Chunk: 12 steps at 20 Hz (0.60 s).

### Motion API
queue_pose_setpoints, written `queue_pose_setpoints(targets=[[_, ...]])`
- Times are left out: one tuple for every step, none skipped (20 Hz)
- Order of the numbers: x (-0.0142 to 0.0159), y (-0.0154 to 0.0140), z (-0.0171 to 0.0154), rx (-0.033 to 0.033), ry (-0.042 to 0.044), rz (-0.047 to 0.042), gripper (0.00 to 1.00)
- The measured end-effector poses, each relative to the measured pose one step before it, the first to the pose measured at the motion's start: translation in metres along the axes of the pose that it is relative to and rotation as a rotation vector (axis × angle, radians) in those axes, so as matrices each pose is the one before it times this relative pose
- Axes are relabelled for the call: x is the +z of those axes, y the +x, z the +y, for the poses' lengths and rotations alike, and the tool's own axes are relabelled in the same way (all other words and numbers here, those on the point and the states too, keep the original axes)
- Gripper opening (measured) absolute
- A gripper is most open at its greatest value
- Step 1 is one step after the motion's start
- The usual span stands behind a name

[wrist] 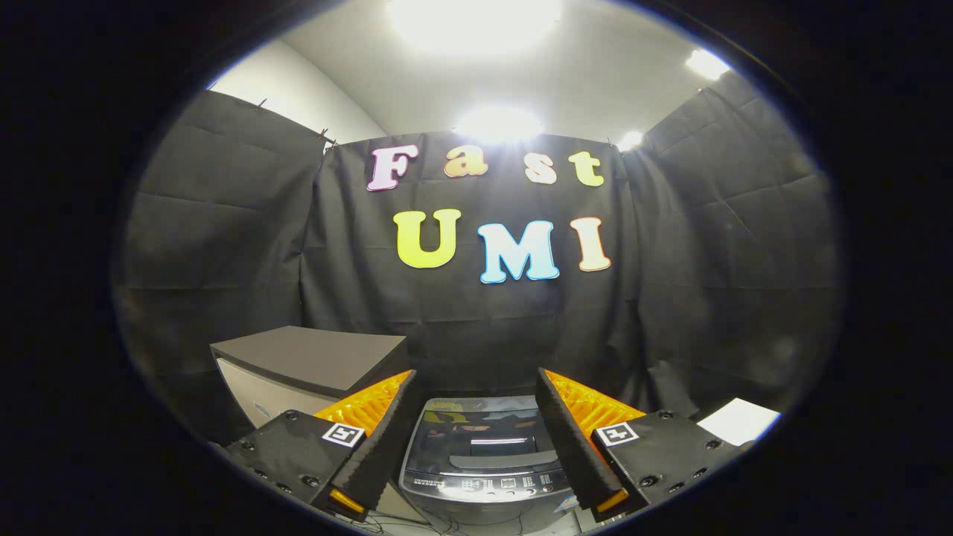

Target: Put the clothes into the washing machine and then close the washing machine lid.

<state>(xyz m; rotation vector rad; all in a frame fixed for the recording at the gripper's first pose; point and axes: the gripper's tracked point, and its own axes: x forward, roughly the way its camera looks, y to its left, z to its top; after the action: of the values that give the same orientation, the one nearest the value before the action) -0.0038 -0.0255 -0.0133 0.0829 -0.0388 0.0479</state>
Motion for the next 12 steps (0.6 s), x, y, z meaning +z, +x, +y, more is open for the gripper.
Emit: queue_pose_setpoints(targets=[[0.00470,-0.00674,-0.00353,-0.01609,-0.00804,-0.00889,0.97],[0.00336,-0.00521,-0.00202,-0.00726,-0.00874,-0.00954,0.97],[0.00151,-0.00424,-0.00059,-0.00496,-0.01240,-0.00697,0.97],[-0.00186,-0.00268,-0.00050,-0.00014,-0.01619,0.00153,0.97],[-0.00078,-0.00234,-0.00114,-0.00177,-0.01713,-0.00011,0.97],[-0.00100,-0.00156,-0.00269,-0.00267,-0.01209,0.00064,0.97],[0.00012,-0.00123,-0.00082,-0.00098,-0.00307,-0.00333,0.97],[-0.00184,-0.00001,-0.00024,-0.00010,-0.00015,0.00578,0.97],[-0.00163,-0.00091,0.00065,0.00274,0.00472,0.00021,0.97],[-0.00072,0.00063,0.00049,0.00009,0.00576,0.00284,0.97],[-0.00202,0.00041,0.00083,0.00491,0.00776,0.00474,0.97],[-0.00138,0.00141,0.00207,0.00409,0.00398,0.00173,0.97]])
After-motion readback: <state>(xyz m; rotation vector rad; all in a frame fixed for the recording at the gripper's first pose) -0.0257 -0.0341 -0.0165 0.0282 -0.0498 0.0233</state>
